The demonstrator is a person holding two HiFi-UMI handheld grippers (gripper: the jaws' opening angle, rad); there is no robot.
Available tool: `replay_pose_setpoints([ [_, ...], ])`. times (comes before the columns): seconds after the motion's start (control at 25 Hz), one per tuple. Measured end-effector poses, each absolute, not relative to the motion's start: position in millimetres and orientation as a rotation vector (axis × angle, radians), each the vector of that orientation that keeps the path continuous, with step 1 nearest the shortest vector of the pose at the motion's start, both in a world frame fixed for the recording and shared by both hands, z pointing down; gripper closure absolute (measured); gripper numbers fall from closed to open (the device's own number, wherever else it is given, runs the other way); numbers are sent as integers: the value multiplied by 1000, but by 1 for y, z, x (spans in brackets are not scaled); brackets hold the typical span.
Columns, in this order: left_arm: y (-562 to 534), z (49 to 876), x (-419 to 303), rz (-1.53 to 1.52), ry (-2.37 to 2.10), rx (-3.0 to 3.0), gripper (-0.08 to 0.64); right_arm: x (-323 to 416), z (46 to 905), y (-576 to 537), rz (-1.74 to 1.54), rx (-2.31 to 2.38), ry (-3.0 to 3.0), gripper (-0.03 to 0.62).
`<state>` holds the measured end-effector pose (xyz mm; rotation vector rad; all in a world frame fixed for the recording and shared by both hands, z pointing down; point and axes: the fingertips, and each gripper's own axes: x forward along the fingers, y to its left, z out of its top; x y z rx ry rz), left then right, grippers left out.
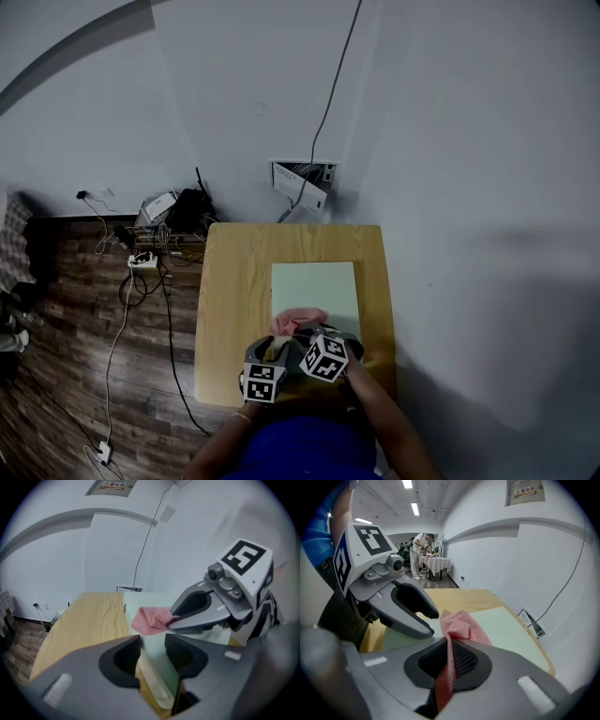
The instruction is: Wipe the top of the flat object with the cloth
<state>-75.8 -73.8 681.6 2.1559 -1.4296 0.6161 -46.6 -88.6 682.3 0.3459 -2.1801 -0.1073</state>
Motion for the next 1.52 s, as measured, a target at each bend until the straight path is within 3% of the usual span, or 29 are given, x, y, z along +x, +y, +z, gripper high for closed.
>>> replay_pose_setpoints([
  [1.52,-75,682,-74,617,-1427,2160,393,73,687,-98,69,617,-2101,577],
])
